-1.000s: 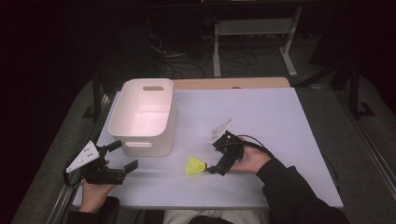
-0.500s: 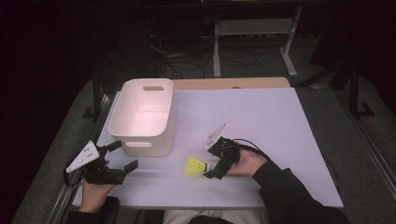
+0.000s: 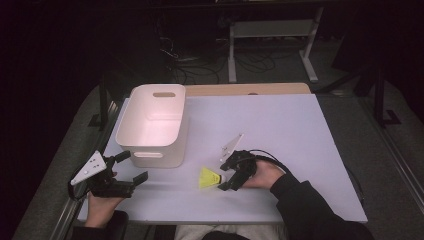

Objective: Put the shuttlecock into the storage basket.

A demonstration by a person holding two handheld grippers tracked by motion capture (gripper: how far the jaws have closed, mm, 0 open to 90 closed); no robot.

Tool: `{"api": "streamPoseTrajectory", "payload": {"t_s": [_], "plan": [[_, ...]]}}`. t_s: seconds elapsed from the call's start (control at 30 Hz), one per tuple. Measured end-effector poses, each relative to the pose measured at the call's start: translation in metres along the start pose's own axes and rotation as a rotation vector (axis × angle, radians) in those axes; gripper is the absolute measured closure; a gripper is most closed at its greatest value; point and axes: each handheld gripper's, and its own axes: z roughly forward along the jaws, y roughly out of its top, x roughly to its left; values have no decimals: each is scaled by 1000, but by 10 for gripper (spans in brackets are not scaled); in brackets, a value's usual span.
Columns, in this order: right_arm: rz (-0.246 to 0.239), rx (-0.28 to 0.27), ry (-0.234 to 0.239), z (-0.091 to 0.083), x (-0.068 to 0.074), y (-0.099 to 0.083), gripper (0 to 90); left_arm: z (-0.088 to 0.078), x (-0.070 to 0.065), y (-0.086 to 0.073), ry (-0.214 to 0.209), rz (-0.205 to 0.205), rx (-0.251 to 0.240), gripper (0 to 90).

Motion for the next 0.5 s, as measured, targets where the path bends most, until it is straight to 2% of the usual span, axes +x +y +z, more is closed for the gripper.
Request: {"api": "streamPoseTrajectory", "payload": {"t_s": [0.23,0.5], "plan": [[-8,7,-3,2,0,1,355,0,0,0,-1,0,0,0],[-12,13,-1,4,-2,0,474,0,0,0,-1,0,1,0]]}}
